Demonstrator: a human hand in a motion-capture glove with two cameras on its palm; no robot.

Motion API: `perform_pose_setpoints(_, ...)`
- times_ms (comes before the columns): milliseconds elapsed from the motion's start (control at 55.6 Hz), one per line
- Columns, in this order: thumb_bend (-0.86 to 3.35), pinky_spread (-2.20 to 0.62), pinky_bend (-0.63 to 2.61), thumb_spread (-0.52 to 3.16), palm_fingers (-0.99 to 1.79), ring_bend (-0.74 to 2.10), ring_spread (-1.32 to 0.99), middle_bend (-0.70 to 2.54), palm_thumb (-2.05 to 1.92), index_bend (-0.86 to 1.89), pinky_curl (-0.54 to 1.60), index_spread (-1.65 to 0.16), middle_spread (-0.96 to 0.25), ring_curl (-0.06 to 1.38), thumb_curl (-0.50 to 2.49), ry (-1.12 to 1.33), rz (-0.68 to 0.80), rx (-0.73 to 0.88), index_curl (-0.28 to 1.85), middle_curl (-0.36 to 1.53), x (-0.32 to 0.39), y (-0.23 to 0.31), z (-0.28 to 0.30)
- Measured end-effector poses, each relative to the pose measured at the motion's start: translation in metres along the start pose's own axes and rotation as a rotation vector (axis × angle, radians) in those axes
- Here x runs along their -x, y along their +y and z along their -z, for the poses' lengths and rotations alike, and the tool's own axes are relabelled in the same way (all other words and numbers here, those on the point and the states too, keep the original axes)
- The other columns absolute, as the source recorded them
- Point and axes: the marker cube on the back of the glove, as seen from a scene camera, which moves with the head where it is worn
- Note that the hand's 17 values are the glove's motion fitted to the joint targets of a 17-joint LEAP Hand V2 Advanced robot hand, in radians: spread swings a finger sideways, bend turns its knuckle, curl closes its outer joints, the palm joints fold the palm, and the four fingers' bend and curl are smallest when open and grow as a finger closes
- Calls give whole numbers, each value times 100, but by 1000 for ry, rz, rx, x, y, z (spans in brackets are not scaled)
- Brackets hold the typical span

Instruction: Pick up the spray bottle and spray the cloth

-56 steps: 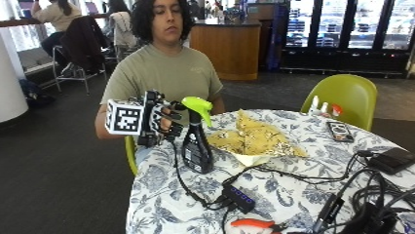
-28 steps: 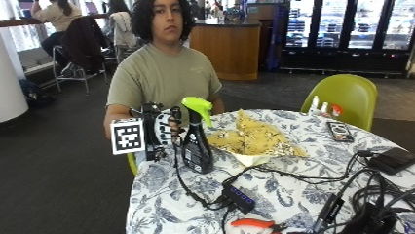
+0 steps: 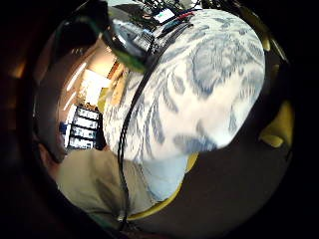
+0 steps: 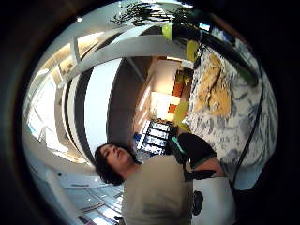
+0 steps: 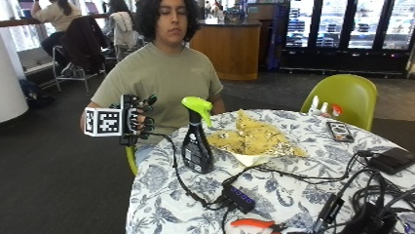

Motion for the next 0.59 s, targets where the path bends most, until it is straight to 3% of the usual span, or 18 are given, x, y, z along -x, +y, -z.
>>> perform_pose_setpoints(90, -4, 15, 47, 101, 9, 44, -10, 20, 70, 13, 47, -40, -6, 40, 42, 47, -20, 21, 36, 43, 0, 25, 0)
perform_pose_setpoints(252, -3, 20, 44, 94, 4, 42, -9, 18, 70, 12, 41, -44, -7, 36, 40, 105, -43, -2, 29, 39, -2, 41, 4)
perform_pose_setpoints(432, -3, 21, 43, 91, 5, 43, -8, 19, 70, 13, 39, -44, -7, 34, 39, 74, -19, -51, 26, 37, -5, 8, 2)
perform_pose_setpoints(594, -3, 22, 41, 90, 9, 45, -8, 20, 70, 13, 37, -44, -6, 34, 38, 8, 43, -53, 24, 36, -11, -58, -14)
